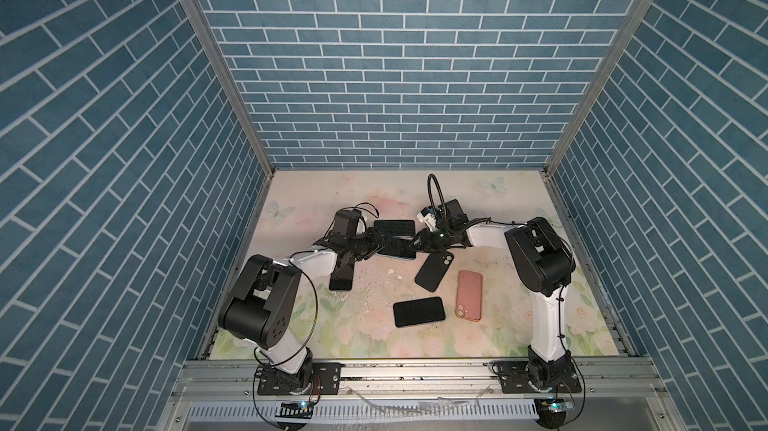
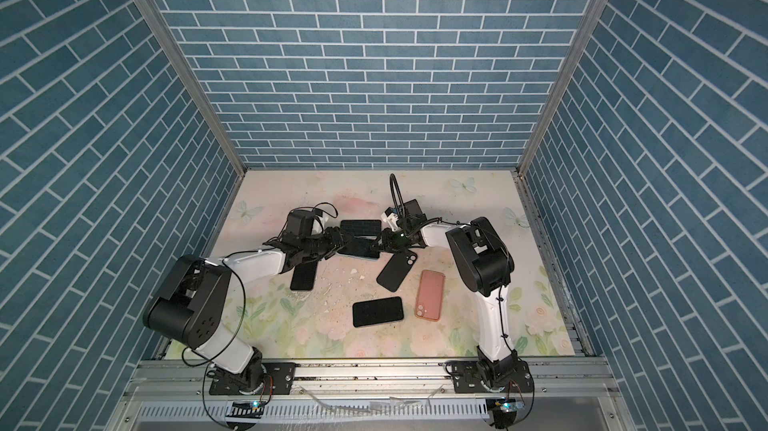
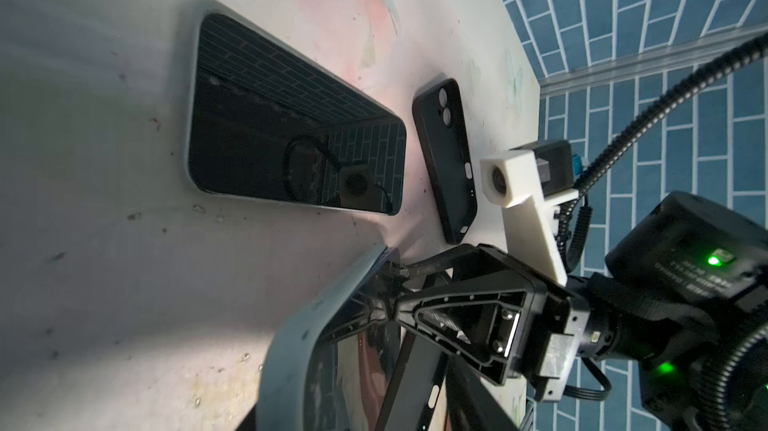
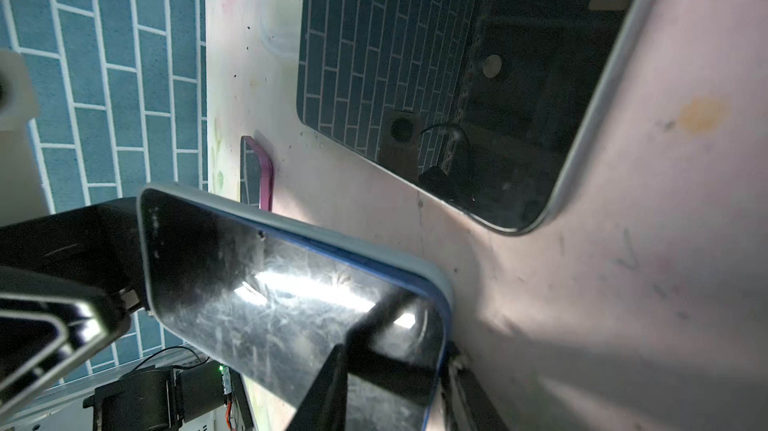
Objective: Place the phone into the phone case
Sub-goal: 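Lift the cased phone with the left gripper while the right gripper withdraws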
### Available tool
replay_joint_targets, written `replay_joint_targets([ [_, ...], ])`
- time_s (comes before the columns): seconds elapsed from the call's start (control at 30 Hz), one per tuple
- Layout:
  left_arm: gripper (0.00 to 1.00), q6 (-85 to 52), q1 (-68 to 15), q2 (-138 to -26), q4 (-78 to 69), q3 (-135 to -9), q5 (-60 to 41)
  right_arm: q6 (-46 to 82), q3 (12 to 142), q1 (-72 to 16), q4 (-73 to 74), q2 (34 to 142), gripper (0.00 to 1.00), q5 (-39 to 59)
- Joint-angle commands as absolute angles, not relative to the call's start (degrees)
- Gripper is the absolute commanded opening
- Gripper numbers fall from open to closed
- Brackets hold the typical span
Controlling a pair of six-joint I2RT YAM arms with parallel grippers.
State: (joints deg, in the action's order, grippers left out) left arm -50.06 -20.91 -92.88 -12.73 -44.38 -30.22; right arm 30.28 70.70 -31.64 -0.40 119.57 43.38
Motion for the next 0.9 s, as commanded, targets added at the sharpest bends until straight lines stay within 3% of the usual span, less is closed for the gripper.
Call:
replay_joint_targets([
  [0.0, 0.51, -49.6, -22.3, -93.0, -14.1, -45.0, -33.2, 30.1, 68.2, -33.3, -3.9, 121.6, 0.36, 41.4],
  [0.17, 0.36, -49.0, -22.3, -94.0, -11.1, -45.9, -32.5, 30.5, 67.5, -33.3, -3.0, 121.3, 0.36, 41.3],
  [0.6, 0.10, -49.5, -22.4, -95.4, -11.6, -45.8, -32.6, 33.1, 65.7, -32.2, 1.0, 119.4, 0.36, 41.4],
  [0.87, 0.00, -47.7, -21.6, -94.2, -11.4, -47.2, -33.9, 33.5, 64.6, -27.2, 3.8, 109.7, 0.47, 39.6],
])
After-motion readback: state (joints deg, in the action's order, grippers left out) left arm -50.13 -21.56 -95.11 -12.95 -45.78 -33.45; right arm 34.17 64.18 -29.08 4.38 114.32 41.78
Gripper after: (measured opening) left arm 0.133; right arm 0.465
